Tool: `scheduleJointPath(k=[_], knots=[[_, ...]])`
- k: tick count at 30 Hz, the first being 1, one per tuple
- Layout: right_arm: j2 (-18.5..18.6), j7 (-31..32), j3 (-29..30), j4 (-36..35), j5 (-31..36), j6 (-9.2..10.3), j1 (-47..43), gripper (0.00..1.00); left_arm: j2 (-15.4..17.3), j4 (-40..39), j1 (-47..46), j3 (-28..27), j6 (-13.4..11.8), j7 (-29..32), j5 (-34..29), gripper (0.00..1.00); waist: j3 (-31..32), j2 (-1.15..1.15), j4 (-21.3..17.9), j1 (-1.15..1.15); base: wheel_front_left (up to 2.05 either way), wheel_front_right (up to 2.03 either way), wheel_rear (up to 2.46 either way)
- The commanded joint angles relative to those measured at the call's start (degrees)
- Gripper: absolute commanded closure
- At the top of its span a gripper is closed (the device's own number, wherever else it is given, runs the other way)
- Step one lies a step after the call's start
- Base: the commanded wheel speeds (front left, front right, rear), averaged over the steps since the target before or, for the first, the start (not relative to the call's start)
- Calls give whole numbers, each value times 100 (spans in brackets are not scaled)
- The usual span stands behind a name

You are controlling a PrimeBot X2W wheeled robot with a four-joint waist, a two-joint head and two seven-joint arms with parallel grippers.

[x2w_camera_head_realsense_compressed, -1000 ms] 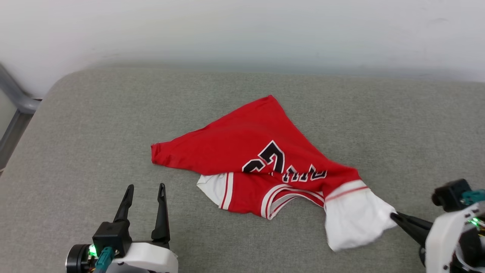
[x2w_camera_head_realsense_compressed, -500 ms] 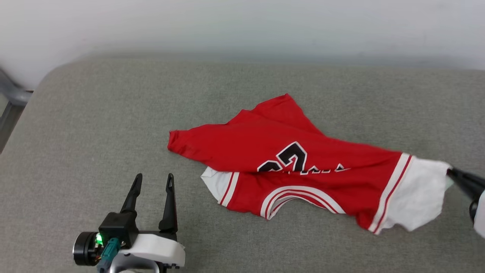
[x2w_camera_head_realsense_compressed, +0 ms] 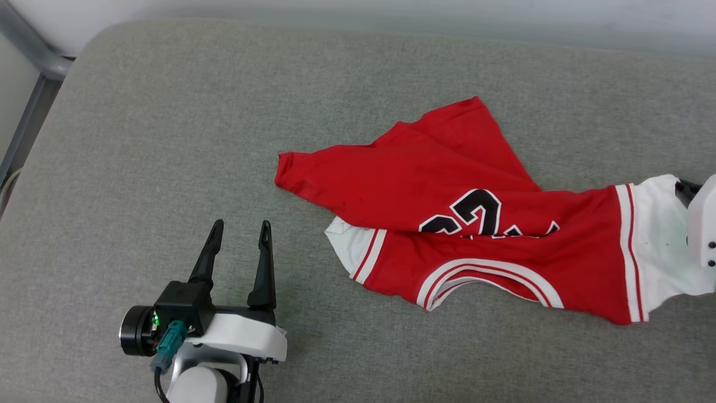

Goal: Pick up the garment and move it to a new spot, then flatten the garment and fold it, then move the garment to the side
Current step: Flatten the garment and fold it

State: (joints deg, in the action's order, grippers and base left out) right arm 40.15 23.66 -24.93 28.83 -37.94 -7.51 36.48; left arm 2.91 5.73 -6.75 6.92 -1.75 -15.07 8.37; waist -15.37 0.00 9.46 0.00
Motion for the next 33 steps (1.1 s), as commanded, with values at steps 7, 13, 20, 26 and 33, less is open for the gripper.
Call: scheduleJointPath(k=[7,13,20,26,33], knots=[[-391,-58,-467,1466,374,4,397,100,-5,-10,-212,84,-67,-15,74,0,-208,0,199,0,0,0,0],[-400,-1233,-724,1799,56,3,295,0,-5,54,-64,-45,-59,-16,-11,0,29,0,121,0,0,0,0],[-441,-2716,-528,1664,94,4,61,0,-5,49,139,-254,16,-16,-111,0,404,0,-107,0,0,0,0],[-665,-3657,-62,1342,369,4,-285,0,-5,45,176,-403,187,-15,-213,0,617,0,-256,0,0,0,0],[-1281,-3884,934,296,1145,4,-1163,0,194,105,-55,-592,522,-16,-342,0,877,0,-390,0,0,0,0]])
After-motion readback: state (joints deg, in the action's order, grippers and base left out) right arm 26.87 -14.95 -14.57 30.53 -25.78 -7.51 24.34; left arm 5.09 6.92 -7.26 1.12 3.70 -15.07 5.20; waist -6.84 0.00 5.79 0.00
